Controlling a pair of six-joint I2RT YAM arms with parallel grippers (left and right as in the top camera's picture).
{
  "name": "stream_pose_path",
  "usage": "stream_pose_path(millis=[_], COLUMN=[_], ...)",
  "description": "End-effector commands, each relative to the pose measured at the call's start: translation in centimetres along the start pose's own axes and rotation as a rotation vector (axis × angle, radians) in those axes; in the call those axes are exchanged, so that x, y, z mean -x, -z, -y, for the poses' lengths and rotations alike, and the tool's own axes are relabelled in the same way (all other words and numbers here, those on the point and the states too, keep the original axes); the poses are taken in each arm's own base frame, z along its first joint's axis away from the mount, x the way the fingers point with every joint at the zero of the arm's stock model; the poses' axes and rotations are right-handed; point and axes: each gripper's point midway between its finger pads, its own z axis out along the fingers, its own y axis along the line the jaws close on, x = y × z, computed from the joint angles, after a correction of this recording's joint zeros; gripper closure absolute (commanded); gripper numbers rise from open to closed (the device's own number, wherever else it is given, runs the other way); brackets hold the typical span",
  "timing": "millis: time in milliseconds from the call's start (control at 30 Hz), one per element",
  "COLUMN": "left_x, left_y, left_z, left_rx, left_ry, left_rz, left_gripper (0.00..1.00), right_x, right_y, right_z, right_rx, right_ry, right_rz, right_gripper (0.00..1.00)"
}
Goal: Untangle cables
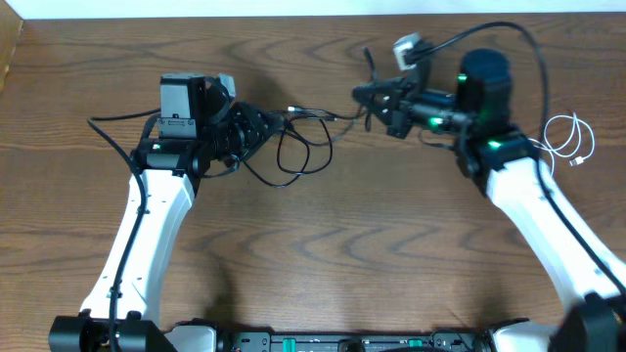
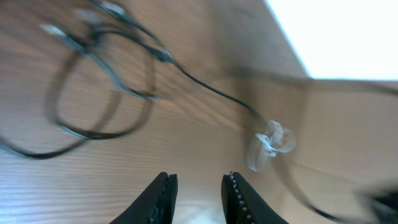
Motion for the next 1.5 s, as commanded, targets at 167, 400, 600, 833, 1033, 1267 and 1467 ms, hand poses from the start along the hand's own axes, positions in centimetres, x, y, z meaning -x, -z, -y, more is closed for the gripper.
stream_pose_path(millis=[167, 400, 600, 833, 1033, 1267, 1467], left_x=[0.0, -1.0, -1.2, -1.3, -1.4, -1.5, -1.5], left_y=[0.0, -1.7, -2.7, -2.9, -3.0, -2.9, -2.9], left_z=[-4.2, -6.9, -8.0, -8.4, -8.5, -8.6, -8.6], left_rx=[0.199, 0.322, 0.359, 0.367, 0.369, 0.373, 0.373], left_ry=[-0.054, -0.086, -0.123, -0.117, -0.116, -0.113, -0.113], left_rz=[0.049, 0.036, 0.005, -0.005, -0.008, -0.013, -0.013], left_gripper=[0.71, 0.71, 0.75, 0.76, 0.76, 0.76, 0.77], right_x=[5.6, 8.6, 8.8, 10.1, 12.8, 9.8, 3.5], right_y=[4.4, 6.2, 6.4, 7.7, 11.7, 16.7, 22.3], right_z=[-5.5, -8.3, -6.6, -1.8, 2.0, 11.2, 19.5], right_rx=[-0.018, -0.001, -0.082, -0.298, -0.423, -0.667, -0.967], right_ry=[0.15, 0.288, 0.267, 0.315, 0.341, 0.117, -0.156], right_rz=[0.177, 0.294, 0.308, 0.361, 0.462, 0.389, 0.281], right_gripper=[0.99, 0.99, 0.99, 0.99, 0.99, 0.99, 0.99])
